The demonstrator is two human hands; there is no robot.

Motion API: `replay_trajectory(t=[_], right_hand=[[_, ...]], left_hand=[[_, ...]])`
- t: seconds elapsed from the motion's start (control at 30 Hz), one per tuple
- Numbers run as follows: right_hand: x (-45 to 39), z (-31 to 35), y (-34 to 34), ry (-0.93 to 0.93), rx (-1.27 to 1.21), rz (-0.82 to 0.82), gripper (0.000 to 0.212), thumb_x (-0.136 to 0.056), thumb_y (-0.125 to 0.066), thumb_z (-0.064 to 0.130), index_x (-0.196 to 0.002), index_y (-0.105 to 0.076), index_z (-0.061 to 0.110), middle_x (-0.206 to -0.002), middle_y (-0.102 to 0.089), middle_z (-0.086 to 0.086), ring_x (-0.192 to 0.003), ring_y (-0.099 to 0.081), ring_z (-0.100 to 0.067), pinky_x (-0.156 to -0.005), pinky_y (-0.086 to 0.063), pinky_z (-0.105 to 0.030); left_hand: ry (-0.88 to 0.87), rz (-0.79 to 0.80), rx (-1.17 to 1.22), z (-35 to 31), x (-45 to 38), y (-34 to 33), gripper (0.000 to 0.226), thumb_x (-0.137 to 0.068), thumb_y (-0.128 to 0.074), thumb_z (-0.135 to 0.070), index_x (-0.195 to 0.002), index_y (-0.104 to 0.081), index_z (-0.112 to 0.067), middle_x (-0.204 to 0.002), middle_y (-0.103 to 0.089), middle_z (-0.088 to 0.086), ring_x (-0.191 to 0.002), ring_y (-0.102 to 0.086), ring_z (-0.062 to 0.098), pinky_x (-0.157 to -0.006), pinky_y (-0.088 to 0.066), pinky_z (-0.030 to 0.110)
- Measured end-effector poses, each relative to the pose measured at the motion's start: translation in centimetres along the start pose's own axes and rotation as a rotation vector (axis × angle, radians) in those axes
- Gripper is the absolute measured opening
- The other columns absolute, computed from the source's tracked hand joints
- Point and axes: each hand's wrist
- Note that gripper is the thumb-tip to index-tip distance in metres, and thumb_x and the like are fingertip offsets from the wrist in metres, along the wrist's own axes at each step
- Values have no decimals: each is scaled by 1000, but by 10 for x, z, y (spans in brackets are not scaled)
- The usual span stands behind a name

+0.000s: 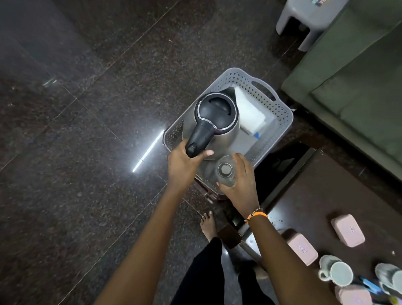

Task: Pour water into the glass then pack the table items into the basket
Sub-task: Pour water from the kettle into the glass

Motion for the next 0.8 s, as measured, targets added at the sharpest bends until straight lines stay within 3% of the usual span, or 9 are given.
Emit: replay_trajectory(t=[0.1,0.2,0.27,0.33,0.43,0.57,0.67,0.8], right_hand=[[14,0,21,-24,-63,-103,84,-63,-80,16,-137,-41,9,-140,-44,-8,-130,-37,-16,-109,-10,3],[33,1,47,-37,-133,-197,86,-63,-81,21,-139,-40,14,-139,-40,7,-128,-31,0,-113,-20,-7],[45,-3,64,-46,-170,-256,88,-63,-81,22,-139,-39,17,-138,-37,13,-129,-32,1,-113,-26,-14],[57,-11,80,-53,-180,-306,88,-63,-81,22,-139,-38,19,-137,-37,16,-129,-32,1,-112,-27,-12],[73,-27,102,-64,-140,-330,89,-62,-83,24,-139,-38,19,-136,-39,13,-127,-32,2,-109,-22,-2],[92,-57,125,-100,-72,-326,91,-60,-83,24,-140,-38,15,-134,-45,-2,-122,-36,-4,-105,-19,1],[101,-89,137,-137,10,-316,91,-60,-83,23,-139,-40,10,-131,-47,-9,-120,-39,-15,-105,-23,-10],[106,-135,142,-234,49,-241,93,-58,-82,21,-140,-39,9,-133,-45,-13,-123,-43,-28,-108,-31,-28]], left_hand=[[-62,12,5,-6,14,1,28,-63,-81,-38,-77,-57,-32,-64,-55,-5,-53,-43,1,-51,-40,15],[-121,11,-3,-16,35,3,31,-64,-81,-38,-81,-59,-25,-60,-46,-2,-49,-34,1,-45,-30,13],[-141,20,-10,-23,53,4,31,-63,-81,-38,-84,-61,-26,-61,-50,0,-50,-37,1,-46,-32,12],[-151,33,-28,-30,73,2,31,-62,-80,-40,-83,-62,-25,-62,-53,11,-51,-40,5,-46,-34,13],[-168,55,-44,-38,106,-7,31,-60,-79,-42,-83,-63,-30,-71,-60,20,-59,-48,11,-51,-39,14],[-165,93,-8,-44,145,-26,32,-55,-79,-52,-81,-62,-44,-69,-63,7,-56,-50,5,-52,-42,13],[-141,114,-7,-40,169,-48,32,-53,-77,-50,-80,-63,-42,-72,-68,-4,-59,-55,3,-56,-47,17],[-102,143,-46,-26,194,-76,41,-53,-78,-49,-84,-63,-25,-76,-68,9,-66,-59,14,-64,-52,36]])
Point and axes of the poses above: each hand's wrist, its own x-axis away from the middle knuckle, its own y-axis out of the back of the hand, z = x × y
